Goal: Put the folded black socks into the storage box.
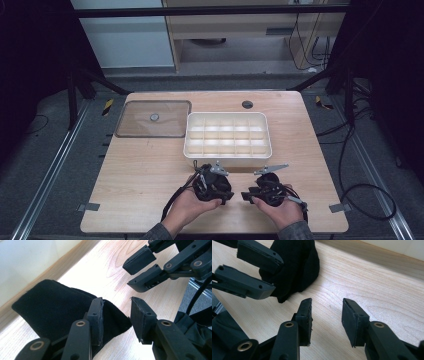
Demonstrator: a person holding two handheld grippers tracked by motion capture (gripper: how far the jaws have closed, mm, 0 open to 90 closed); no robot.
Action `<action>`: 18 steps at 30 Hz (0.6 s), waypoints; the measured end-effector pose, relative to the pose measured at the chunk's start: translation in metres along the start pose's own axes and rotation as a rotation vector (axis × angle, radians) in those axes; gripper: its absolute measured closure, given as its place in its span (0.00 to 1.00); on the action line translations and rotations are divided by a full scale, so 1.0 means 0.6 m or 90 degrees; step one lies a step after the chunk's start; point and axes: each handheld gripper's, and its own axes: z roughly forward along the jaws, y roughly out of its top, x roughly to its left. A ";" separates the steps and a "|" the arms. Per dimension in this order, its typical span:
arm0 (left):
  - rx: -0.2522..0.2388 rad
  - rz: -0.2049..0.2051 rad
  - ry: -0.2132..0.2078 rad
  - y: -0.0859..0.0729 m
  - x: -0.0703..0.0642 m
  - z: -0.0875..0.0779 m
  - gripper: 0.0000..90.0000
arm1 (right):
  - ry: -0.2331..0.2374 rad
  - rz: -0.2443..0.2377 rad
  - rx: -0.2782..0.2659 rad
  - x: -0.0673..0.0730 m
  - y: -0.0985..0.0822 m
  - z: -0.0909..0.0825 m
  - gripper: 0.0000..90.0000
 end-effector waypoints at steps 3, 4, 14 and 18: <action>-0.003 0.001 0.001 0.000 0.001 -0.003 0.67 | 0.002 0.003 0.001 0.000 0.000 0.000 0.67; -0.009 -0.003 0.001 0.000 0.000 -0.004 0.67 | 0.001 0.002 0.001 0.000 0.000 0.000 0.67; -0.015 -0.004 0.002 0.001 0.004 -0.012 0.65 | 0.000 0.004 0.000 0.000 0.000 0.000 0.66; -0.017 -0.004 0.000 0.001 0.003 -0.014 0.65 | 0.001 0.004 -0.001 -0.001 0.000 0.000 0.66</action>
